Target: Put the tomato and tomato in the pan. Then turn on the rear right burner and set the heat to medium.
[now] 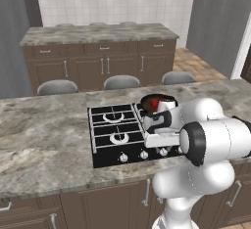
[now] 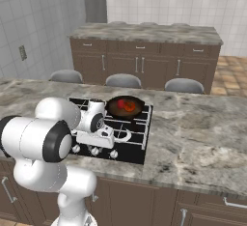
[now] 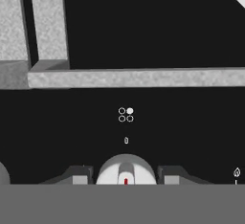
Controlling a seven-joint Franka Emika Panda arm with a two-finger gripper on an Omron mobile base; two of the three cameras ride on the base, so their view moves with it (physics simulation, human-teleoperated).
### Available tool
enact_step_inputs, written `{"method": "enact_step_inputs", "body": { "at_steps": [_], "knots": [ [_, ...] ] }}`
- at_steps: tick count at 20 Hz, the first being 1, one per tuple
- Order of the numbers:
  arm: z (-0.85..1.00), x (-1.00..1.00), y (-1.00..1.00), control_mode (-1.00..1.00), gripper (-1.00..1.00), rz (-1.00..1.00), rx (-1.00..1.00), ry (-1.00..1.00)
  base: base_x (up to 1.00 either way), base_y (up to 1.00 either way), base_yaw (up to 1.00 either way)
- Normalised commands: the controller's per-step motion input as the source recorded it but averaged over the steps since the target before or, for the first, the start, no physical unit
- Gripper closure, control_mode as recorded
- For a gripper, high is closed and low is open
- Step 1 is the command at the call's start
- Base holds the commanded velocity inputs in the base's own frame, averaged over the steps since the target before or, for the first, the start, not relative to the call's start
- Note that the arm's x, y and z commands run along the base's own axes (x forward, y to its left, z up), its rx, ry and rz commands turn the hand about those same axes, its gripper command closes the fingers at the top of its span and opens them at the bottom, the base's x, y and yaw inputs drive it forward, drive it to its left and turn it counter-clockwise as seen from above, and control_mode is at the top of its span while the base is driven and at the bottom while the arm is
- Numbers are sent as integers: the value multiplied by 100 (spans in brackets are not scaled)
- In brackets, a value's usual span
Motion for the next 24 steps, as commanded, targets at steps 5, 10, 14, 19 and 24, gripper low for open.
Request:
{"method": "enact_step_inputs", "body": {
  "at_steps": [5,10,14,19,24],
  "knots": [
    [-11,0,0,-100,100,0,0,-4,0,0,0],
    [-33,0,0,-100,100,15,0,-1,0,0,0],
    [-29,0,0,-100,100,26,0,0,0,0,0],
    [-22,0,0,-100,100,32,0,0,0,0,0],
    [-27,0,0,-100,100,33,1,0,0,0,0]
  ]
}}
